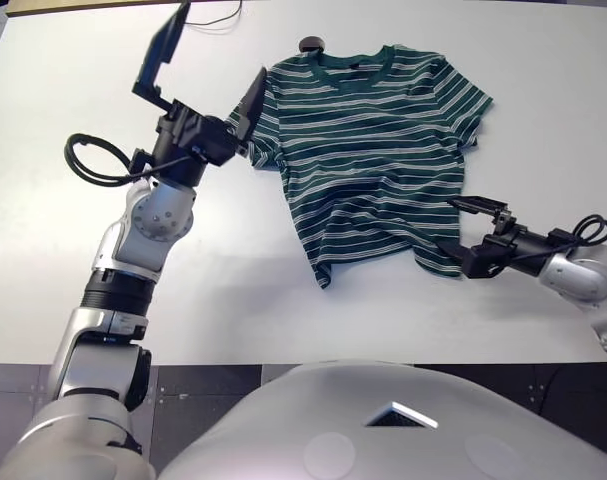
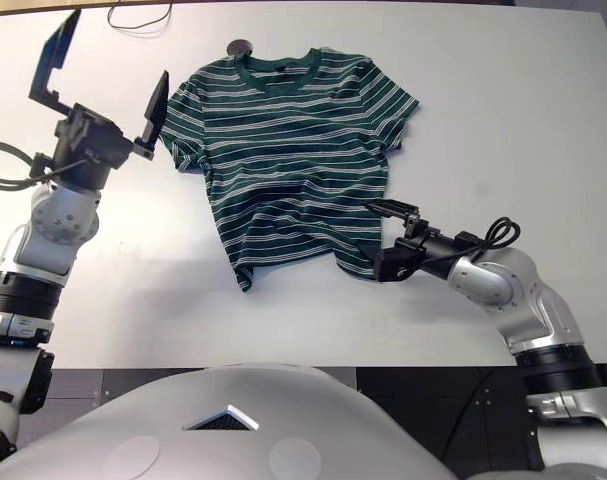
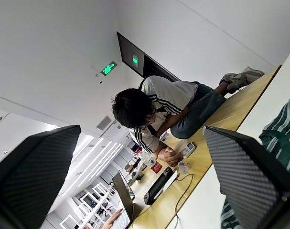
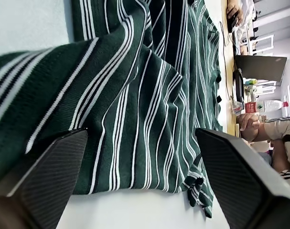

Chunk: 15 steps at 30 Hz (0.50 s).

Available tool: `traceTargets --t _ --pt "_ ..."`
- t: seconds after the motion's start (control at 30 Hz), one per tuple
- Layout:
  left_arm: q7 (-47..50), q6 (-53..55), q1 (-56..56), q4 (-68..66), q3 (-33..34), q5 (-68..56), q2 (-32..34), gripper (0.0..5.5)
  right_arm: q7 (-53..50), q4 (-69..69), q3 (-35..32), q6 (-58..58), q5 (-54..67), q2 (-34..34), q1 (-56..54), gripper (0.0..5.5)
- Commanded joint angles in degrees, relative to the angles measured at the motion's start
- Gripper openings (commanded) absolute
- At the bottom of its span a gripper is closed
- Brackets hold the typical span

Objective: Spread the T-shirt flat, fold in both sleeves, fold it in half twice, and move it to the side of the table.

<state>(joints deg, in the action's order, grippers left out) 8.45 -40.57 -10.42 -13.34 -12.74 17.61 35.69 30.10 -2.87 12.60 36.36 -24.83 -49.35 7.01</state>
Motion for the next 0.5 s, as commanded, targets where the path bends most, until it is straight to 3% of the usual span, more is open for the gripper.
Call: traceTargets --t 0.03,0.23,0.5 --pt "-3.24 1.36 1.71 2.05 1.87 -0.02 -0.76 4.77 2.46 -1.84 1.37 -1.35 -3.18 -3.77 6.08 4.15" --pt "-6.87 0.80 1.97 0.16 2.63 2.12 -0.60 4.77 2.58 15.77 -15.21 -1.30 2.92 -12.05 18.81 4.15" --pt "-9.05 -0.61 2.57 -1.49 3.56 3.41 -0.29 4.77 3.31 17.25 -16.63 -3.44 -0.51 -10.34 15.32 4.15"
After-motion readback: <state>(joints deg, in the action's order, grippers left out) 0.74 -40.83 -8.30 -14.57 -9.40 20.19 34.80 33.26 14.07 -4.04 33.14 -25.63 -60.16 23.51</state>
